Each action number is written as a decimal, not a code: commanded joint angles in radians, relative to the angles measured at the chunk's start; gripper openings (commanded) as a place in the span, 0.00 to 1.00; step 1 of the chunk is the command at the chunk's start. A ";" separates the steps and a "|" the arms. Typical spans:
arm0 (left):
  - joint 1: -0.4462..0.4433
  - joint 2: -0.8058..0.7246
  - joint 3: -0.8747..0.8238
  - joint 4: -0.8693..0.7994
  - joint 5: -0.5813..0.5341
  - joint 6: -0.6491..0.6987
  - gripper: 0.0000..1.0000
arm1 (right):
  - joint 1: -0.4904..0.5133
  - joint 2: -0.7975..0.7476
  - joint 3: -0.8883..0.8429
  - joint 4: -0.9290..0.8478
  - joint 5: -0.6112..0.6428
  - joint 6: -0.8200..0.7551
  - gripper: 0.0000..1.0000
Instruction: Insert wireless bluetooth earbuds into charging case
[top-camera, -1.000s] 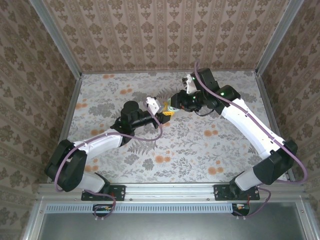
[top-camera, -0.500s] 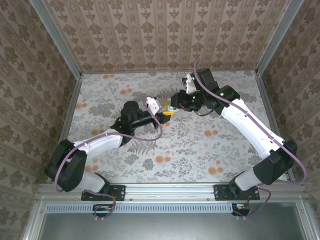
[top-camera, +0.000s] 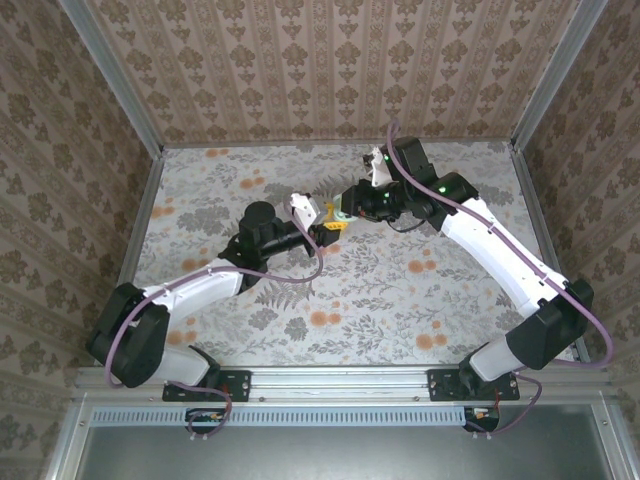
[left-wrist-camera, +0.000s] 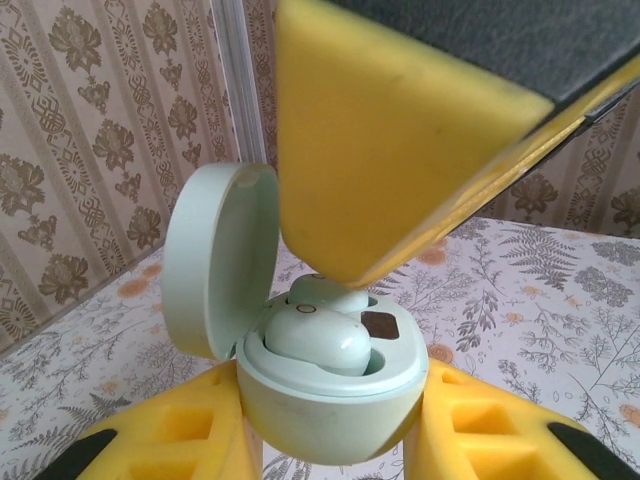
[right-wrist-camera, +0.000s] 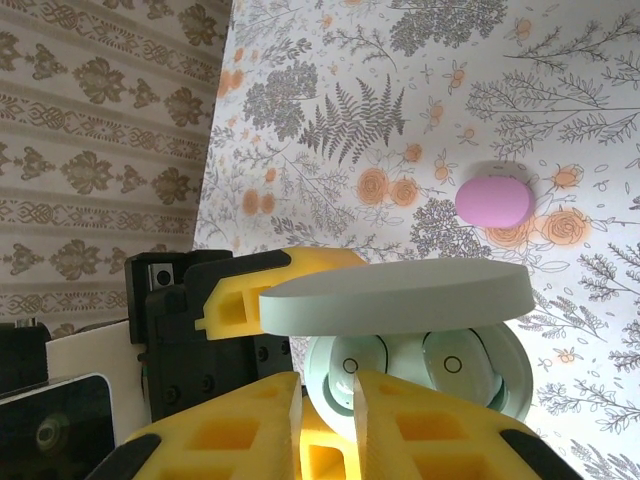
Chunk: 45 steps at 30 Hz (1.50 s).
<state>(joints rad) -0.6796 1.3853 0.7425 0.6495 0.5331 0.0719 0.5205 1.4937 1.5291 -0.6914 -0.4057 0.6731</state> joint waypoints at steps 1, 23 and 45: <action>-0.005 -0.031 0.032 0.001 -0.002 0.005 0.34 | -0.007 -0.003 -0.010 -0.005 0.019 -0.017 0.23; -0.009 -0.032 0.041 -0.005 -0.004 -0.004 0.34 | -0.002 0.025 -0.025 -0.002 -0.014 -0.027 0.19; -0.010 -0.032 0.037 -0.012 -0.012 0.002 0.34 | -0.024 -0.095 -0.085 0.033 0.049 -0.052 0.23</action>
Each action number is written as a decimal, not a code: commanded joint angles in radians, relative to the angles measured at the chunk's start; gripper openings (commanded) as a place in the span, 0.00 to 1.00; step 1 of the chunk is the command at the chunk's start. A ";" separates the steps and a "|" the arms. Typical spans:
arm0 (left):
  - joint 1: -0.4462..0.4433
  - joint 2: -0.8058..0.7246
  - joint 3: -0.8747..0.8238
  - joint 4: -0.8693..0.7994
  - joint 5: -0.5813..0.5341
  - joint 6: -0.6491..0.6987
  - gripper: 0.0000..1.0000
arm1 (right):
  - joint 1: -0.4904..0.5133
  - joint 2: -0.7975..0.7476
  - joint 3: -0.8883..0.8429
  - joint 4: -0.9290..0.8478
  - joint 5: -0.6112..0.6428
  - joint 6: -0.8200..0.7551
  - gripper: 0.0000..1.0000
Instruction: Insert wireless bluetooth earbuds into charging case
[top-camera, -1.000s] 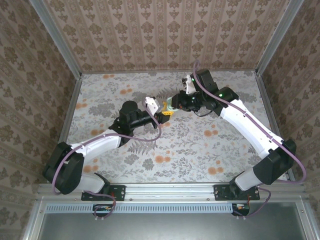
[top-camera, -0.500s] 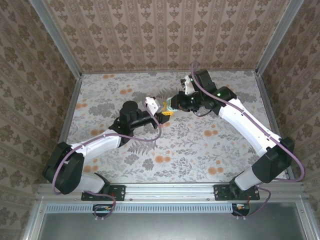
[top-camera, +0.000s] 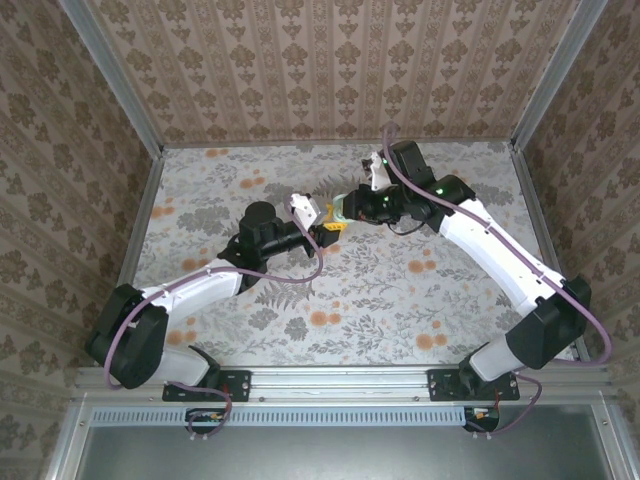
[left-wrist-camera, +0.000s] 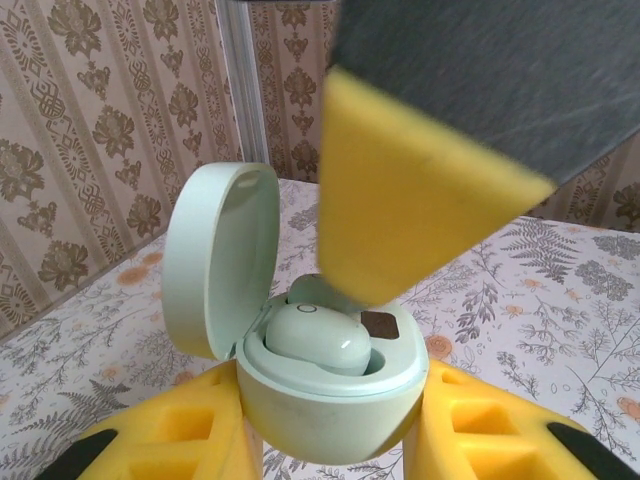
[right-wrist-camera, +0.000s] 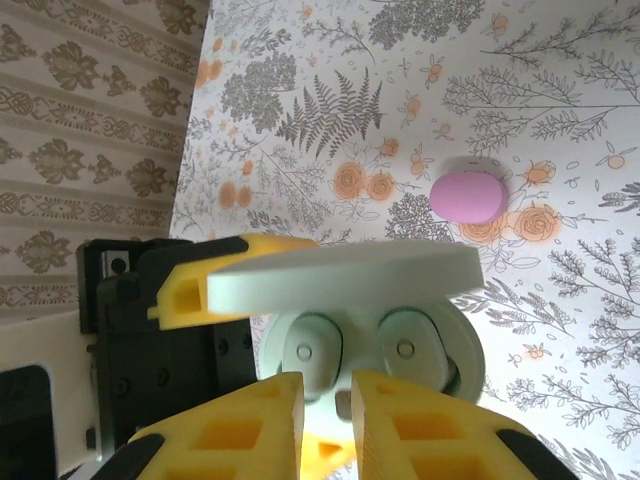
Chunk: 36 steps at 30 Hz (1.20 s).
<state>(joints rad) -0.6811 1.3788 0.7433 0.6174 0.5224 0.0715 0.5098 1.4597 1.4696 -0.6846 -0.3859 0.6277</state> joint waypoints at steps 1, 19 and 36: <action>-0.008 -0.026 0.036 0.019 -0.001 0.003 0.33 | -0.019 -0.086 -0.035 0.033 0.028 -0.003 0.24; -0.010 -0.028 0.042 0.019 0.013 -0.009 0.34 | -0.143 -0.220 -0.157 0.094 0.092 0.038 0.39; -0.039 -0.024 0.080 -0.045 0.052 0.013 0.34 | -0.294 -0.127 -0.158 0.243 -0.173 0.199 0.50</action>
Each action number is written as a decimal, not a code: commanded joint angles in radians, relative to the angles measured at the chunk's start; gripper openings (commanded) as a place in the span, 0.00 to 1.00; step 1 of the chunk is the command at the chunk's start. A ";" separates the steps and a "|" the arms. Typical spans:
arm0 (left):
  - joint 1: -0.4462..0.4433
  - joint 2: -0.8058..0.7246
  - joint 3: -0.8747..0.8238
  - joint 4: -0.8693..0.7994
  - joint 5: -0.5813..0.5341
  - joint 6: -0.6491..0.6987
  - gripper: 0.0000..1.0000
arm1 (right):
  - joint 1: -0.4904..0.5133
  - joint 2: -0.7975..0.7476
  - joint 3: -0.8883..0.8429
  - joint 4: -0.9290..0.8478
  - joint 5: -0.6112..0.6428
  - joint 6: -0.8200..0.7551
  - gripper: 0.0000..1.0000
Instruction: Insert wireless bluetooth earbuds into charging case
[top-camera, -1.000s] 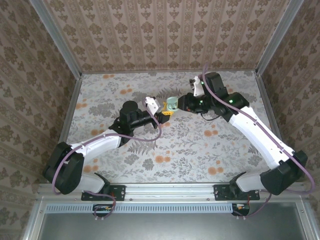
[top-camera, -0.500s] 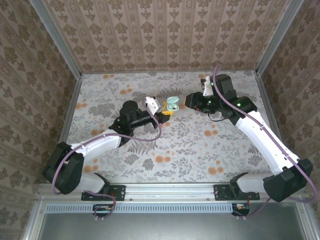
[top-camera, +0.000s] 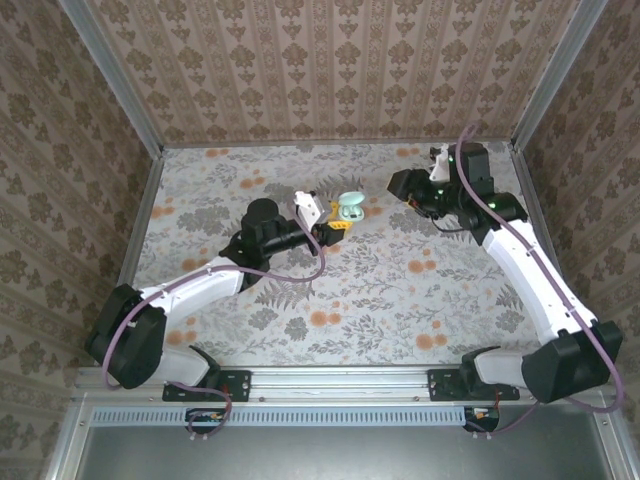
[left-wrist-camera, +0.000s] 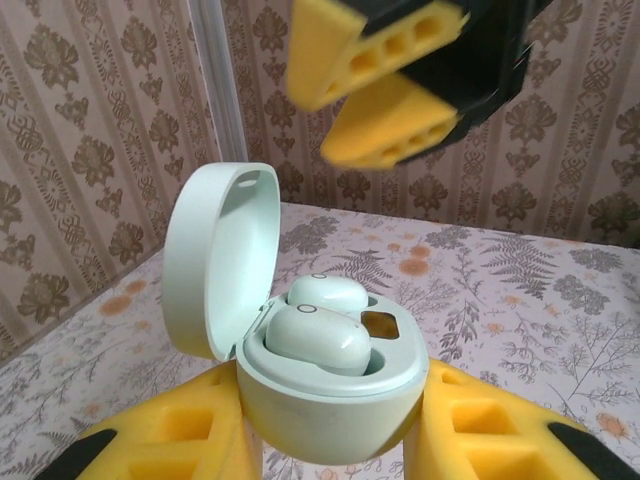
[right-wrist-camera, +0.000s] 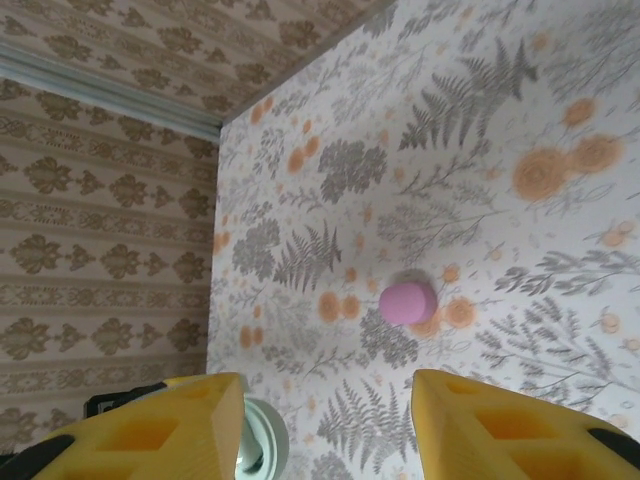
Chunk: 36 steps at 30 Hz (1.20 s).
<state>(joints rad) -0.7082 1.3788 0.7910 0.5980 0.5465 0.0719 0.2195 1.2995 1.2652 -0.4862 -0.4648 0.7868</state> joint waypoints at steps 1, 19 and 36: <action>-0.013 -0.022 0.034 -0.026 0.030 0.012 0.34 | -0.003 0.044 0.054 0.046 -0.108 0.044 0.50; -0.032 -0.011 0.056 -0.034 0.032 0.014 0.34 | 0.059 0.202 0.172 -0.018 -0.242 -0.016 0.50; -0.031 -0.008 0.071 -0.027 0.007 0.002 0.34 | 0.088 0.062 0.008 -0.003 -0.282 -0.052 0.53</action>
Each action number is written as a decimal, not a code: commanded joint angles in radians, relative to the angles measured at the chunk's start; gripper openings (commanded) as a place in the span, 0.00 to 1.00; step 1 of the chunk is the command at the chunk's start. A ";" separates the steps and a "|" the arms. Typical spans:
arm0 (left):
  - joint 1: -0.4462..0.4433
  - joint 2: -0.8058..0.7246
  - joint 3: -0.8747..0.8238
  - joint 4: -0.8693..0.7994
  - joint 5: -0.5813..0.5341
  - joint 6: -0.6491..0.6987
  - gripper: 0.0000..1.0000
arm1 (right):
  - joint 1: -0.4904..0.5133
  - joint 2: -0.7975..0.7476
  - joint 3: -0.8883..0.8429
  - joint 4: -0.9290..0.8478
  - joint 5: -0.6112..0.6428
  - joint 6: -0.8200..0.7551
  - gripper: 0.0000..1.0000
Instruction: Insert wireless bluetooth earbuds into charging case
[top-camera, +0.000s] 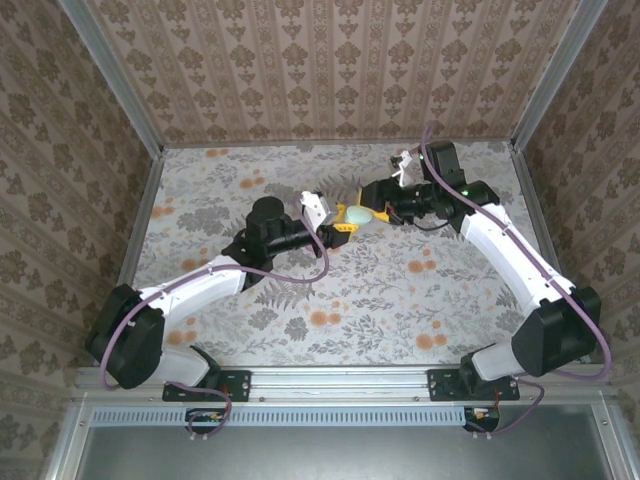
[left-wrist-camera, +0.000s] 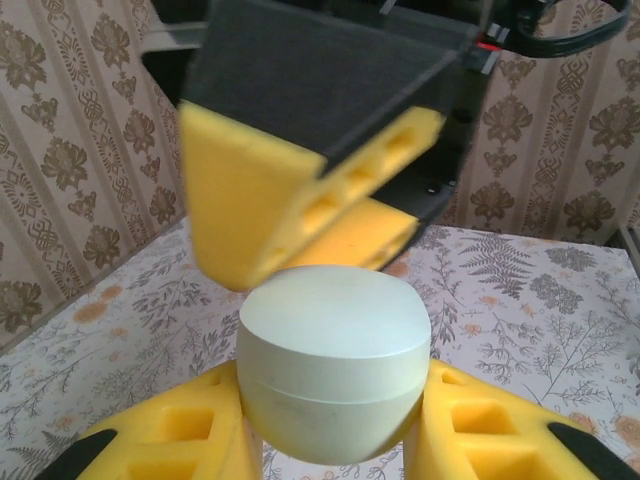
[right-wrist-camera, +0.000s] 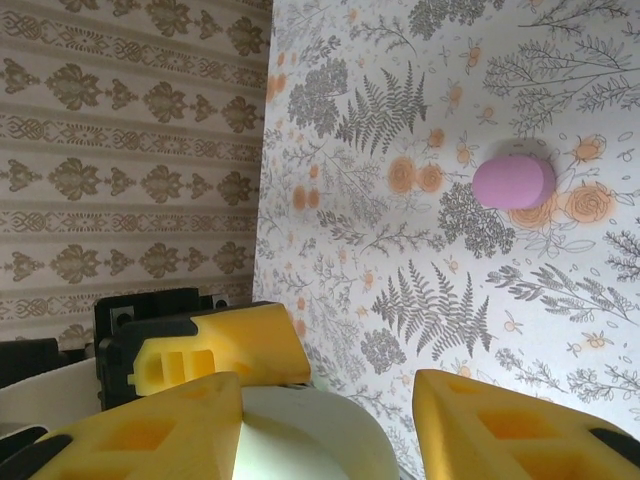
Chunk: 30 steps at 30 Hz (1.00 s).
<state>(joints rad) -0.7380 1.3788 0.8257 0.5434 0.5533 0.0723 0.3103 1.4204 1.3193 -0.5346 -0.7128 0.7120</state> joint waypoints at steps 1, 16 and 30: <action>0.000 -0.009 0.035 0.034 0.000 -0.002 0.34 | -0.006 -0.070 -0.070 0.089 -0.050 0.045 0.54; 0.007 -0.017 0.008 0.171 0.002 -0.098 0.34 | -0.025 -0.059 -0.181 0.394 -0.306 0.236 0.58; 0.009 -0.026 0.002 0.162 0.005 -0.097 0.38 | -0.039 -0.082 -0.216 0.493 -0.316 0.288 0.32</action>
<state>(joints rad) -0.7311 1.3788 0.8253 0.6830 0.5503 -0.0235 0.2726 1.3544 1.1187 -0.0746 -1.0039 0.9955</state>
